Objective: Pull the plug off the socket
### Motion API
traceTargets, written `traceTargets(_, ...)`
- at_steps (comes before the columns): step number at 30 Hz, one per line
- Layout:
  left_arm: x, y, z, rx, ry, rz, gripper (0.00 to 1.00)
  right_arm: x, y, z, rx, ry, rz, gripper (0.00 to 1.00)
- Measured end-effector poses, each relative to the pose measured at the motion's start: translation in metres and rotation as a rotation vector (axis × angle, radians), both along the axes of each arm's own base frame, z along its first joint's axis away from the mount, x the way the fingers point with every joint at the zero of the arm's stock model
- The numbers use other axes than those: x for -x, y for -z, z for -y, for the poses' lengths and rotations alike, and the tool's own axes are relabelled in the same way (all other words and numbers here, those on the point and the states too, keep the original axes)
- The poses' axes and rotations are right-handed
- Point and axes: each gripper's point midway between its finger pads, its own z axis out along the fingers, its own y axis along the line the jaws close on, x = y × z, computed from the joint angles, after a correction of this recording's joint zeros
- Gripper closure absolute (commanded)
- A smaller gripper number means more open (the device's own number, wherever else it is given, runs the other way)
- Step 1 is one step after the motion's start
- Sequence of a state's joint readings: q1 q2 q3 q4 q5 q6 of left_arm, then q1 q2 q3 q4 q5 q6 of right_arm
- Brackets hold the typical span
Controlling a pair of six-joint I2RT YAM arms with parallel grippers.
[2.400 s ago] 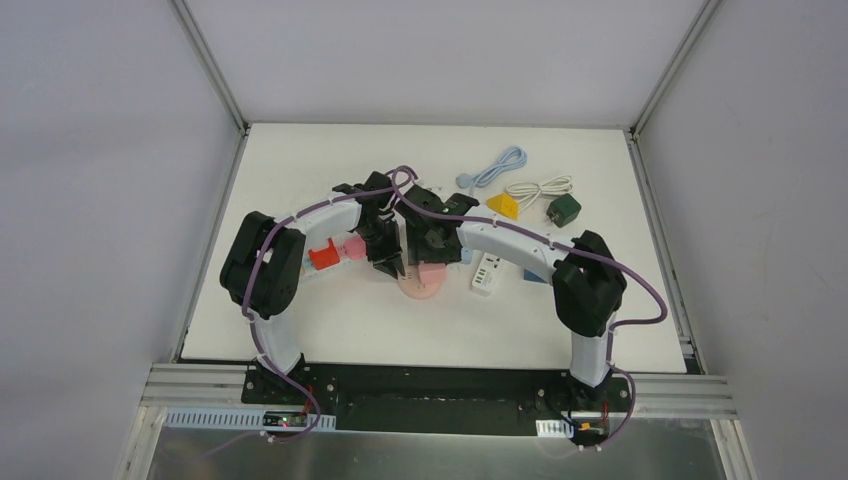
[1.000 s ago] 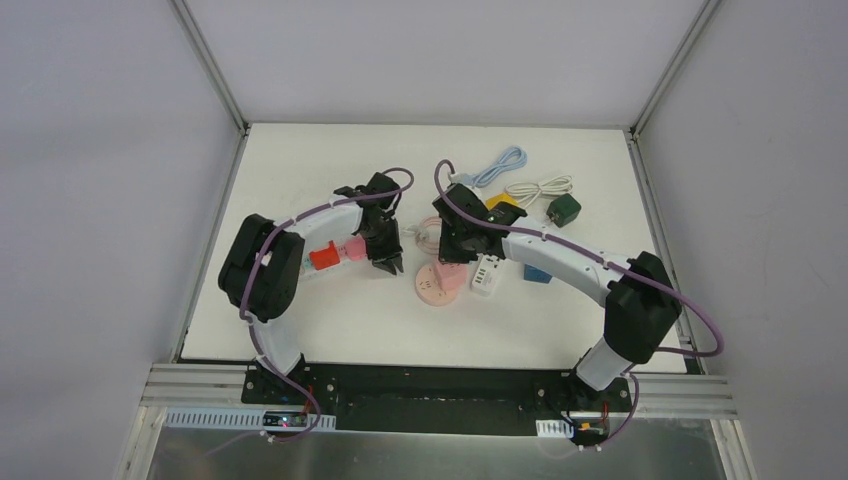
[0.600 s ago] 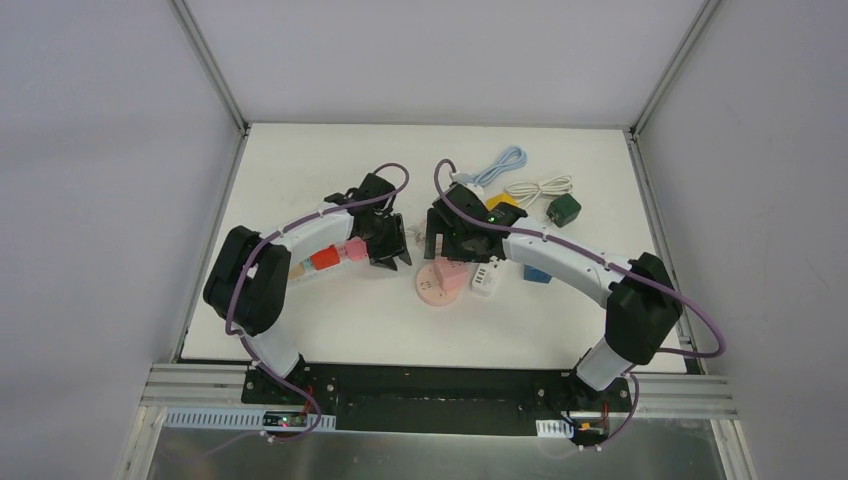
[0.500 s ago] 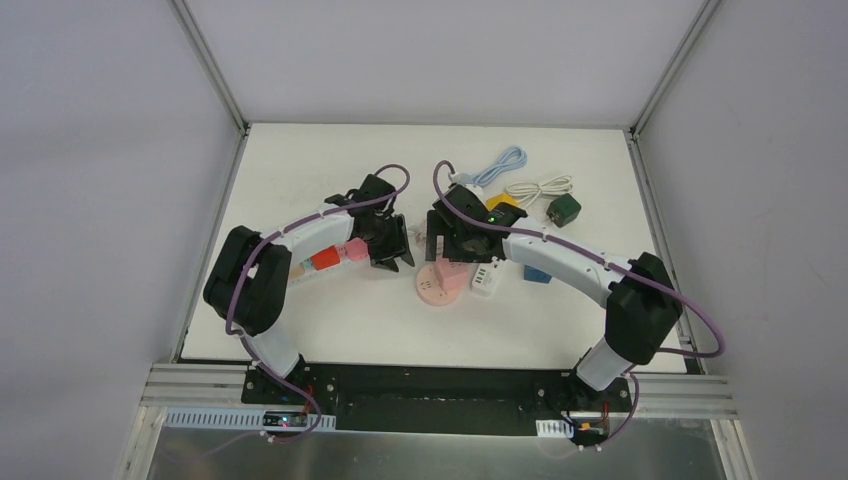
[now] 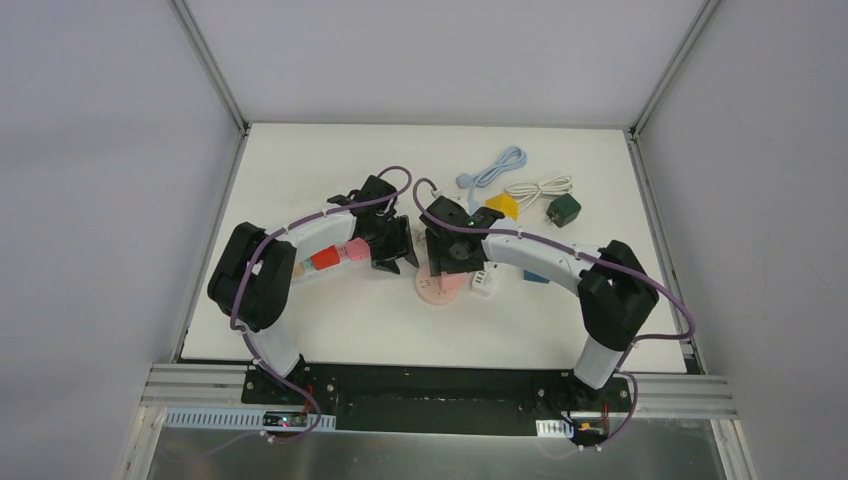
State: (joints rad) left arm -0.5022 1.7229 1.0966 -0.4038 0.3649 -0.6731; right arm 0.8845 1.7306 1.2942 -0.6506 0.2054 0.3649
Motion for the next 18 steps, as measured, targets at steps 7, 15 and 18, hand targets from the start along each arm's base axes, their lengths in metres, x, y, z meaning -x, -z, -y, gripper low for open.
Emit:
traceTargets(7, 0.002, 0.002, 0.003, 0.019, 0.009, -0.008, 0.43, 0.001, 0.000, -0.016, -0.020, 0.036, 0.020, 1.00)
traceTargets(15, 0.008, 0.011, 0.001, 0.010, 0.015, -0.044, 0.59, -0.006, -0.001, -0.029, -0.066, 0.132, 0.014, 1.00)
traceTargets(18, 0.010, 0.015, -0.001, -0.005, 0.012, -0.059, 0.63, -0.007, -0.001, -0.031, -0.069, 0.142, 0.011, 1.00)
